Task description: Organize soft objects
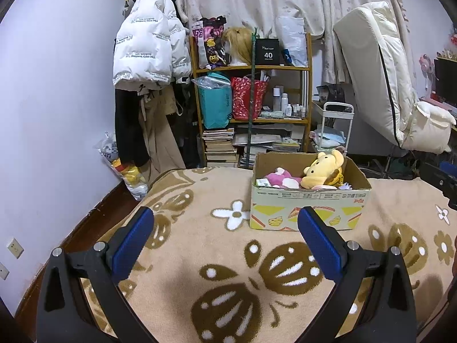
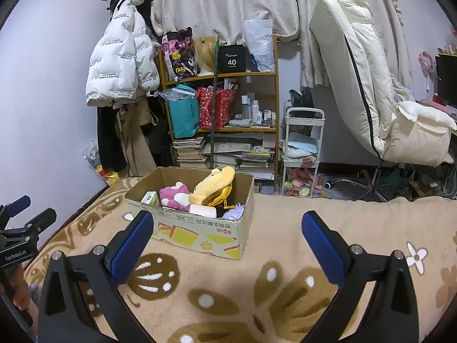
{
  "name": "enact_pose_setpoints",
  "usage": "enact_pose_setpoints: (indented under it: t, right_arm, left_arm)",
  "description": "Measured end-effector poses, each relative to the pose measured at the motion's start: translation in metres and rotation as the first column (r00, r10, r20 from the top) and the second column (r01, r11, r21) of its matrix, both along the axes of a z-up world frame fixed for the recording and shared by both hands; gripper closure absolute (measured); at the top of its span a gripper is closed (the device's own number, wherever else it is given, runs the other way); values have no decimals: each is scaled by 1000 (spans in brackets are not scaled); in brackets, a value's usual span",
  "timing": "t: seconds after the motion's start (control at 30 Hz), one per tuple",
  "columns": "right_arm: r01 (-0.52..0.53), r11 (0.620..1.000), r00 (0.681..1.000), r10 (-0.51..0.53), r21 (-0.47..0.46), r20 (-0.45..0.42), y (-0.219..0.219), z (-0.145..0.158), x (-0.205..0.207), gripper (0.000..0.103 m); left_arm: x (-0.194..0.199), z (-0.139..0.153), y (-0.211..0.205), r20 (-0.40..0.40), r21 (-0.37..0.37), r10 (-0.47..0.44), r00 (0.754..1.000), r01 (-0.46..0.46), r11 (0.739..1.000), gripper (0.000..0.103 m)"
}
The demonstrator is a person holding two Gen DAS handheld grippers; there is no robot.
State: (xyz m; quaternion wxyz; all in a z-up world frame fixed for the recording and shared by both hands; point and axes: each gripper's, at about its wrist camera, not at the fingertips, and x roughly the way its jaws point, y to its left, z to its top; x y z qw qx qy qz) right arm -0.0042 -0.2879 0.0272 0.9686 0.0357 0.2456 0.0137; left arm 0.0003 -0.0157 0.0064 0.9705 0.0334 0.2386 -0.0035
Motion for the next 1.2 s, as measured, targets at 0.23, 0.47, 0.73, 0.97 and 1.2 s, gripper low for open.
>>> enact_pose_setpoints:
  t: [0.23,0.47,0.73,0.97,1.2]
  right_arm:
    - [0,1000,1000,0,1,-1,1,0,0,0]
    - [-4,1000,1000,4,14,-4,-1,0,1,0]
    - [1,1000,1000,-1,11,-4,0,-5,2,0]
    - [2,1000,1000,-2,11,-4,1,-6,2,0]
    - [1,1000,1000,-1,12,-5,1,-6,2,0]
  left_arm:
    - [2,-2,1,0,-1,-5,1000,5,1000,3]
    - [-2,-3,0,3,-4,-10,1000,10,1000,3]
    - [-6,-1,-3,11,6,-20,1000,20,1000,3]
    - [-6,-1,-3,9,4,-22,1000,22,1000,3]
    - [-6,-3,-8,-3,18,-34,999,34,999,3]
